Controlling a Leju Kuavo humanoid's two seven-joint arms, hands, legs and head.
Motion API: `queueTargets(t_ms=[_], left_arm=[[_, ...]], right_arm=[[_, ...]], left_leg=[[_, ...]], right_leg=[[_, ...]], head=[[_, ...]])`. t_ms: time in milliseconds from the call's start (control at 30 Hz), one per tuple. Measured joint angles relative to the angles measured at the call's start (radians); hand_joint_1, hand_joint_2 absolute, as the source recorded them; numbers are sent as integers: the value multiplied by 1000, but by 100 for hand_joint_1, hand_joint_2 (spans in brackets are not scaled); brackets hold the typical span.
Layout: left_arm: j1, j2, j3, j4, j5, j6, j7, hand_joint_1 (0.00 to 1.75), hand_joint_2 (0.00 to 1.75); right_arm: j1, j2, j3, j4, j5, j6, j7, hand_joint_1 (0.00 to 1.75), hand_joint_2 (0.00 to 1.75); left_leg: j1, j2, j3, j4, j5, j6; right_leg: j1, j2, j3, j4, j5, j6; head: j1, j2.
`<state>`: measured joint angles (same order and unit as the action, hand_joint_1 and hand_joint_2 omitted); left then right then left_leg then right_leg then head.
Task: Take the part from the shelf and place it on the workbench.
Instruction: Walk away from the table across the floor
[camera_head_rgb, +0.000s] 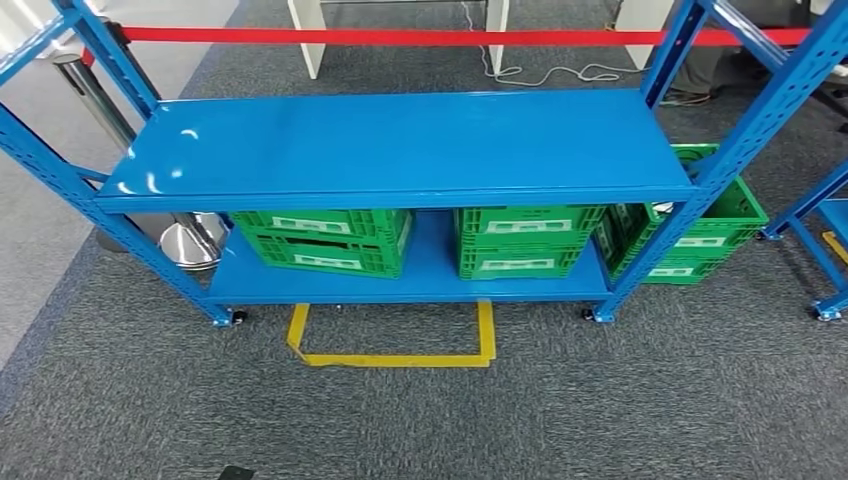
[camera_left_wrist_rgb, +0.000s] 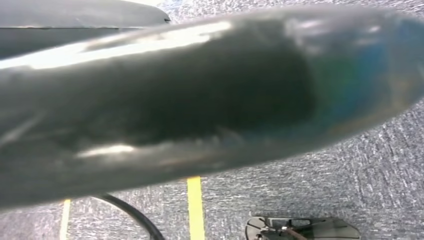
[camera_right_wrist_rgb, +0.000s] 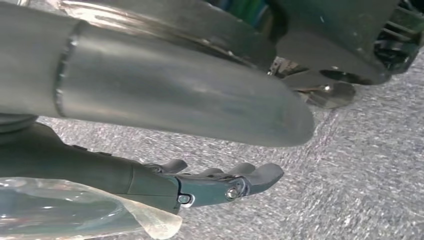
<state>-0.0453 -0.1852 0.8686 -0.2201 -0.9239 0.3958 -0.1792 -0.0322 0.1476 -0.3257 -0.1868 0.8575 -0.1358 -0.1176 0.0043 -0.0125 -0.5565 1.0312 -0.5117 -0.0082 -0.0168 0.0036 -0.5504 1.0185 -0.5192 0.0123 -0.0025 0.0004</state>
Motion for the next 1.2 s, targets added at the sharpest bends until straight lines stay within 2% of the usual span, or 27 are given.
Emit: queueTargets(t_ms=[67, 133, 167, 200, 233, 300, 333, 367, 433, 500, 533, 567, 633, 667, 700, 733, 800, 833, 867, 967, 1033, 1067, 1133, 1167, 1200], left_arm=[[-1, 0, 0, 0, 0, 0, 0, 0, 0], [0, 0, 0, 0, 0, 0, 0, 0, 0], [2, 0, 0, 0, 0, 0, 0, 0, 0], [3, -1, 0, 0, 0, 0, 0, 0, 0], [4, -1, 0, 0, 0, 0, 0, 0, 0], [4, 0, 0, 0, 0, 0, 0, 0, 0], [4, 0, 0, 0, 0, 0, 0, 0, 0], [3, 0, 0, 0, 0, 1, 0, 0, 0], [3, 0, 0, 0, 0, 1, 0, 0, 0], [6, 0, 0, 0, 1, 1, 0, 0, 0], [6, 0, 1, 0, 1, 2, 0, 0, 0], [6, -1, 1, 0, 2, 2, 0, 0, 0], [4, -2, 1, 0, 2, 2, 0, 0, 0], [4, -2, 1, 0, 2, 2, 0, 0, 0], [5, -2, 1, 0, 2, 2, 0, 0, 0], [5, -2, 1, 0, 2, 2, 0, 0, 0], [6, -3, 1, 0, 2, 1, 0, 0, 0], [5, -3, 2, 0, 2, 1, 0, 0, 0], [5, -4, 2, 0, 2, 1, 0, 0, 0], [4, -4, 2, 0, 2, 1, 0, 0, 0], [4, -4, 2, 0, 2, 1, 0, 0, 0], [4, -4, 2, 0, 2, 1, 0, 0, 0], [4, -4, 2, 0, 2, 1, 0, 0, 0], [5, -4, 2, 0, 2, 1, 0, 0, 0], [6, -4, 2, 0, 2, 1, 0, 0, 0]], right_arm=[[0, 0, 0, 0, 0, 0, 0, 0, 0], [-1, 0, 0, 0, 0, 0, 0, 0, 0], [0, 0, 0, 0, 0, 0, 0, 0, 0], [0, 0, 0, 0, 0, 0, 0, 0, 0], [0, 0, 0, 0, 0, 0, 0, 0, 0], [0, 0, 0, 0, 0, 0, -1, 0, 0], [0, 0, 0, 0, 1, 0, -1, 0, 0], [-1, 0, 0, 0, 1, 0, -2, 0, 0], [-3, 0, 0, 0, 1, 0, -2, 0, 0], [-4, 0, 0, 0, 2, 0, -2, 0, 0], [-4, 0, 0, 0, 2, 0, -2, 0, 0], [-3, 0, 0, 0, 2, 0, -2, 0, 0], [-2, 0, 0, 0, 2, 0, -3, 0, 0], [-1, 0, 0, 0, 2, 0, -2, 0, 0], [0, 0, 0, 0, 2, 0, -2, 0, 0], [1, 0, 0, 0, 2, 0, -2, 0, 0], [0, 0, 0, 0, 2, 0, -2, 0, 0], [-1, 0, 0, 0, 2, 0, -2, 0, 0], [-2, 0, 0, 0, 2, 0, -2, 0, 0], [0, 0, 0, 0, 6, -3, -1, 0, 0], [1, 0, 0, 0, 9, -6, 0, 0, 0], [0, 0, 0, 0, 11, -7, 0, 0, 0], [-1, 0, 0, 0, 11, -8, 0, 0, 0], [-1, 0, 0, 0, 11, -9, 0, 0, 0], [0, 0, 0, 0, 11, -9, 0, 0, 0]], left_leg=[[2, 3, -39, 89, -47, -9], [2, 4, -106, 224, -100, -13], [2, 4, -129, 265, -105, -12], [2, 4, -136, 270, -91, -10], [2, 4, -125, 236, -58, -7], [-2, 5, -72, 108, 18, 6], [-4, 6, -48, 51, 38, 11], [-7, 7, -33, 18, 43, 15], [-10, 7, -27, -1, 33, 19], [-5, 7, -20, -13, 35, 26], [-2, 7, -15, -20, 36, 30], [0, 7, -10, -26, 36, 35], [-2, 7, -7, -27, 32, 41], [-2, 7, -5, -27, 29, 42], [-3, 6, -2, -27, 26, 42], [-3, 5, 4, -26, 22, 41], [-3, 4, 15, -25, 12, 35], [-4, 3, 19, -22, 7, 31], [-6, 2, 21, -20, 3, 26], [-7, 3, 22, -19, -2, 12], [-4, 4, 12, 13, -23, 1], [-3, 5, -7, 56, -45, -5], [-1, 5, -73, 189, -100, -12], [1, 5, -103, 243, -115, -14], [1, 5, -121, 269, -111, -14]], right_leg=[[-1, -4, 7, -2, -3, -10], [0, -7, 12, -2, -9, -17], [0, -8, 16, -2, -12, -19], [1, -8, 21, -2, -15, -19], [2, -7, 26, -2, -19, -19], [3, -7, 37, -2, -28, -14], [5, -7, 40, -2, -33, -9], [6, -8, 39, -2, -36, -4], [6, -10, 41, -7, -38, 6], [5, -10, 40, -1, -48, 15], [6, -8, 27, 25, -64, 19], [5, -6, 1, 73, -88, 21], [5, -5, -77, 208, -137, 25], [5, -5, -110, 255, -143, 27], [5, -5, -128, 270, -131, 28], [5, -5, -124, 243, -98, 28], [5, -5, -76, 118, -16, 26], [5, -4, -48, 59, 8, 23], [6, -3, -31, 23, 18, 19], [8, -2, -18, 4, 14, 4], [6, -3, -11, 0, 13, -7], [4, -5, -7, -2, 11, -12], [4, -7, -1, -2, 6, -20], [5, -8, 3, -2, 3, -21], [5, -7, 6, -2, 0, -22]], head=[[-3, 0], [-5, 0], [-5, 0], [-5, 0], [-5, 0], [-5, 0], [-5, 0], [-4, 0], [-4, 0], [-3, 0], [-2, 0], [0, 0], [3, 0], [2, 0], [3, 0], [3, 0], [3, 0], [3, 0], [3, 0], [0, 0], [-4, 0], [-6, 0], [-8, 0], [-8, 0], [-8, 0]])
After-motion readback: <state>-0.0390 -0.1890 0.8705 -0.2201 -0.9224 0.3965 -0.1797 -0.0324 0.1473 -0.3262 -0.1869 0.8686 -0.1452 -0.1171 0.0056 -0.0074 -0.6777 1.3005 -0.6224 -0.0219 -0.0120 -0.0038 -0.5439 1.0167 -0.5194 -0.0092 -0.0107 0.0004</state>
